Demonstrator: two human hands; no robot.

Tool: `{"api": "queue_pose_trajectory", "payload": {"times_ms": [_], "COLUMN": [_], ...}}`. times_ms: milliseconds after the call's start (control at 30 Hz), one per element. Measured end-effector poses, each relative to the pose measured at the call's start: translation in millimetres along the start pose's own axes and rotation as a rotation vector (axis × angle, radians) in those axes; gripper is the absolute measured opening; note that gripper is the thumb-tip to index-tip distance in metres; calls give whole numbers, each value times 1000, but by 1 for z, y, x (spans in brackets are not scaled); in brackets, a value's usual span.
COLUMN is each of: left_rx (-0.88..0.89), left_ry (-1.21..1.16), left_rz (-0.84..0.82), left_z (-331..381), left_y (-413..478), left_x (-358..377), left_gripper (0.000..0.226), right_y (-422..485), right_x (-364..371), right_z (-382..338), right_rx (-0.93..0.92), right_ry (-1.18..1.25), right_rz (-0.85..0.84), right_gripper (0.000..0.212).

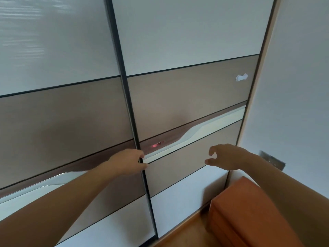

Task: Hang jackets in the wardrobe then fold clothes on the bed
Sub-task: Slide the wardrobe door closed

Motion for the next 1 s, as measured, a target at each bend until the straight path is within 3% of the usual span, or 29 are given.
{"api": "queue_pose_trajectory", "payload": {"times_ms": [233,433,567,833,1000], "left_rx": [143,348,495,436,345], "left_ry": [24,146,390,740,874], "left_rz": [62,160,369,548,553], "left_z": [58,121,171,230,223], "left_y": [91,177,223,307,331], "left_x": [-20,-59,-83,-115,-110], "left_gripper": [28,44,51,74,106], "right_y": [61,99,136,243,309], "right_x": [-23,-55,-69,-115,-162], "right_z": [60,126,174,265,299], "right_rx": [84,186,246,277,245], "right_ry": [18,101,172,286,385], "right_rz": [63,104,167,370,559], "right_gripper": [60,61,66,84,97]}}
Point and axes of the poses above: each hand's wrist, its own y-axis towards the middle knuckle, its own x-axis out of the palm, z = x × y, the point moved 4 cm from there along y, towards the middle knuckle, and after that the axes turned 4 degrees about -y, right-handed, at the moved point
